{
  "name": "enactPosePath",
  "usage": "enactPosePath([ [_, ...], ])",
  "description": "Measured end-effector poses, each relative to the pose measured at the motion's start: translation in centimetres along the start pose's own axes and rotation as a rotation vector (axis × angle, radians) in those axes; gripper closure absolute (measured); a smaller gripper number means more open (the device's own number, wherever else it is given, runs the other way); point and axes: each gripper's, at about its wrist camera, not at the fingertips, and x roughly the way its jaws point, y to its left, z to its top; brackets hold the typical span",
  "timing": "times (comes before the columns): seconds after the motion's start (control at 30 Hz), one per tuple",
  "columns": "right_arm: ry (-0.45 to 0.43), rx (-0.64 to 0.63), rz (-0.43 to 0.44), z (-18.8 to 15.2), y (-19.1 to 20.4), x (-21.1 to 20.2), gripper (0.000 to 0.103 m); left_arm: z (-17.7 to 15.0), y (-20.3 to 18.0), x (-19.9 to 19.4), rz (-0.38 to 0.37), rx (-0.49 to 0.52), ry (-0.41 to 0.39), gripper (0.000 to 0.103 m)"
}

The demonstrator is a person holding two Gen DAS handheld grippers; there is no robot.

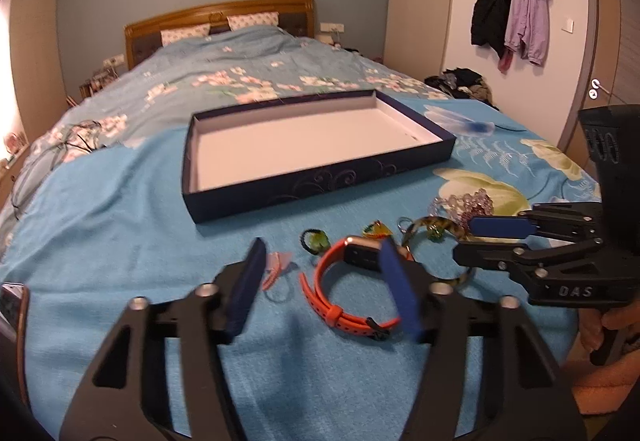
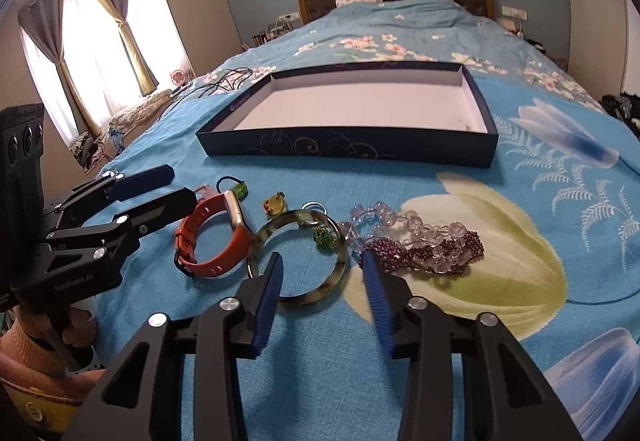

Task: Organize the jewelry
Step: 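Grasp the orange watch band with the left tool while the right tool grasps the tortoiseshell bangle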

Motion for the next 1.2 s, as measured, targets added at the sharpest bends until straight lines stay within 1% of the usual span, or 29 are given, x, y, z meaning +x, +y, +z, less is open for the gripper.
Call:
enactPosePath([
  [0.03, 0.011, 0.002, -0.005, 0.1, -0.3, 0.3, 0.067, 0.0, 0.1, 0.3, -0.017, -0.006, 0.016, 0.060],
  [0.07, 0.016, 0.003, -0.007, 0.1, -0.4, 0.3, 0.070, -0.1, 0.2, 0.4, -0.033, -0.013, 0.031, 0.063],
  [0.1, 0.017, 0.002, -0.008, 0.2, -0.5, 0.3, 0.071, -0.2, 0.2, 0.6, -0.043, -0.017, 0.040, 0.070],
  [0.13, 0.020, 0.000, -0.010, 0.2, -0.5, 0.3, 0.074, -0.2, 0.2, 0.8, -0.059, -0.021, 0.053, 0.074],
  [0.23, 0.028, 0.002, -0.015, 0.4, -0.9, 0.3, 0.085, -0.6, 0.1, 0.8, -0.110, -0.032, 0.082, 0.083],
  [0.27, 0.032, 0.002, -0.013, 0.4, -1.0, 0.3, 0.090, -0.8, 0.1, 0.8, -0.129, -0.036, 0.096, 0.084],
  [0.4, 0.041, -0.011, -0.013, 0.4, -1.2, 0.1, 0.093, -1.6, -0.6, 0.2, -0.141, -0.022, 0.105, 0.084],
  [0.47, 0.044, -0.023, -0.013, 0.4, -1.2, 0.1, 0.093, -1.8, -0.7, -0.3, -0.177, -0.042, 0.116, 0.080],
  [0.57, 0.049, -0.031, -0.011, 0.4, -1.2, 0.1, 0.093, -1.8, -0.9, -1.6, -0.234, -0.041, 0.088, 0.077],
  [0.6, 0.051, -0.029, -0.009, 0.4, -1.3, 0.0, 0.093, -1.8, -1.0, -2.1, -0.231, -0.033, 0.070, 0.075],
  [0.67, 0.056, -0.034, -0.008, 0.4, -1.3, 0.0, 0.091, -1.4, -0.7, -2.9, -0.186, -0.024, 0.028, 0.073],
  [0.73, 0.056, -0.035, -0.008, 0.5, -1.4, 0.0, 0.090, -0.9, 0.1, -3.0, -0.157, -0.037, 0.015, 0.068],
  [0.8, 0.061, -0.038, -0.004, 0.3, -1.3, 0.0, 0.087, -0.5, 0.9, -2.5, -0.120, -0.038, 0.027, 0.067],
  [0.87, 0.063, -0.046, -0.001, 0.2, -1.2, 0.0, 0.084, -0.5, 1.4, -1.5, -0.101, -0.019, 0.060, 0.067],
  [1.1, 0.065, -0.061, -0.009, 0.2, -0.8, 0.1, 0.084, -0.1, 1.5, 1.0, -0.133, 0.051, 0.129, 0.069],
  [1.17, 0.066, -0.074, -0.021, 0.2, -0.8, 0.2, 0.089, 0.0, 1.3, 1.9, -0.142, 0.062, 0.148, 0.071],
  [1.2, 0.066, -0.076, -0.023, 0.2, -0.8, 0.2, 0.090, 0.1, 1.3, 2.3, -0.149, 0.069, 0.169, 0.075],
])
